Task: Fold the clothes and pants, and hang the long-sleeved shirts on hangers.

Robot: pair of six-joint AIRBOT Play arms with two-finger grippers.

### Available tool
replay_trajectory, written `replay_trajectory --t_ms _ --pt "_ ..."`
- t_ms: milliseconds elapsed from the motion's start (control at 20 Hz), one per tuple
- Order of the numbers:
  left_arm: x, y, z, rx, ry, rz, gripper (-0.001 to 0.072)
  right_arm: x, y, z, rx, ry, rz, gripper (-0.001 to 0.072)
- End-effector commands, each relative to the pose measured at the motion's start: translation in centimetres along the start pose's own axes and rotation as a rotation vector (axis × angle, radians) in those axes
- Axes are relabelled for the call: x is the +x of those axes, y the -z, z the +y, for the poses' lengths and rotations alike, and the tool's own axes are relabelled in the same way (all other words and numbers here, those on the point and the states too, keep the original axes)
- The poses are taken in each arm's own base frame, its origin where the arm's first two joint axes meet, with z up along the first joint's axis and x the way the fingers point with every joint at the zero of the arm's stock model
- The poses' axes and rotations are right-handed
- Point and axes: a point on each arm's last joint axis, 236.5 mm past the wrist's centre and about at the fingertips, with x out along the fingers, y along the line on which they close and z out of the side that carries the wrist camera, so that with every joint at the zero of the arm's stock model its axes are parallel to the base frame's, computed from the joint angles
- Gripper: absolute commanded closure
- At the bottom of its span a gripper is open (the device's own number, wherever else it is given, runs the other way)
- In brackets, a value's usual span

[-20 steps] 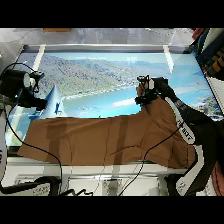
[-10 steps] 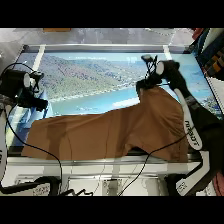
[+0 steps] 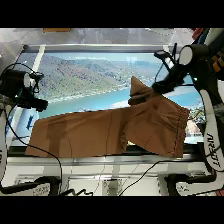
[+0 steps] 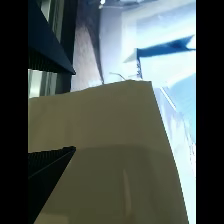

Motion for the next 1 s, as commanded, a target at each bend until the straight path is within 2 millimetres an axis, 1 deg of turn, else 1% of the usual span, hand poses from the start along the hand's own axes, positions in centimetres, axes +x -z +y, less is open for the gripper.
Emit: replay_trajectory --t_ms 0,50,150,200,250,300,350,400,450,500,550,600,650,700,750,800,850,900,950 --pt "-0.1 0.0 0.0 -0.001 -0.001 -0.001 0.0216 0.1 7.3 -4.0 0.1 0.047 0.171 0.0688" --pt "-0.1 0.0 0.0 -0.001 -0.001 -0.001 0.0216 0.4 9.1 -5.7 0.155 0.062 0.171 0.0689" --pt "-0.1 0.0 0.0 -0.001 0.0 -0.001 0.0216 0.7 12.2 -9.0 0.278 0.095 0.103 0.0688" --pt "-0.1 0.0 0.0 -0.001 0.0 -0.001 0.0216 0.9 14.1 -10.7 0.351 0.115 0.06 0.0688" --pt "-0.1 0.0 0.0 -0.001 0.0 -0.001 0.0216 1.4 16.3 -11.9 0.425 0.123 0.037 0.0688" --pt "-0.1 0.0 0.0 -0.001 0.0 -0.002 0.0216 2.2 18.3 -12.3 0.488 0.114 0.037 0.0688" --pt "-0.1 0.0 -0.1 -0.001 0.005 -0.002 0.0216 3.6 20.2 -12.1 0.548 0.088 0.046 0.0687" --pt "-0.1 -0.1 -0.3 -0.003 0.012 -0.004 0.0216 5.0 21.5 -11.7 0.592 0.058 0.049 0.0683" --pt "-0.1 -0.1 -0.6 -0.005 0.023 -0.006 0.0216 6.7 22.3 -11.5 0.625 0.041 0.048 0.0549" --pt "-0.1 -0.2 -0.9 -0.006 0.037 -0.008 0.0216 8.1 22.8 -11.4 0.639 0.033 0.055 0.0324" --pt "-0.1 -0.3 -1.3 -0.006 0.053 -0.011 0.0216 9.2 22.7 -11.4 0.641 0.03 0.047 0.0205" --pt "-0.1 -0.3 -1.6 -0.007 0.066 -0.013 0.0216 9.6 21.8 -11.2 0.643 0.014 0.021 0.0199" --pt "-0.2 -0.3 -1.8 -0.007 0.071 -0.014 0.0216 9.5 20.2 -11.1 0.644 -0.006 -0.033 0.0199" --pt "-0.2 -0.3 -1.7 -0.007 0.07 -0.014 0.0216 9.0 18.1 -10.9 0.64 -0.029 -0.107 0.02" --pt "-0.2 -0.4 -1.7 -0.007 0.07 -0.015 0.0216 8.3 15.4 -10.3 0.628 -0.064 -0.193 0.0201" --pt "-0.1 -0.4 -1.7 -0.007 0.07 -0.014 0.0216 7.4 12.6 -9.3 0.591 -0.102 -0.276 0.0202" --pt "-0.1 -0.4 -1.8 -0.007 0.071 -0.014 0.0216 6.9 10.3 -8.0 0.567 -0.14 -0.337 0.0202" --pt "-0.1 -0.4 -1.8 -0.008 0.071 -0.014 0.0216 6.7 8.4 -6.2 0.53 -0.177 -0.374 0.0202" --pt "-0.1 -0.4 -1.8 -0.008 0.071 -0.014 0.0216 7.0 7.1 -4.2 0.482 -0.209 -0.378 0.0202"
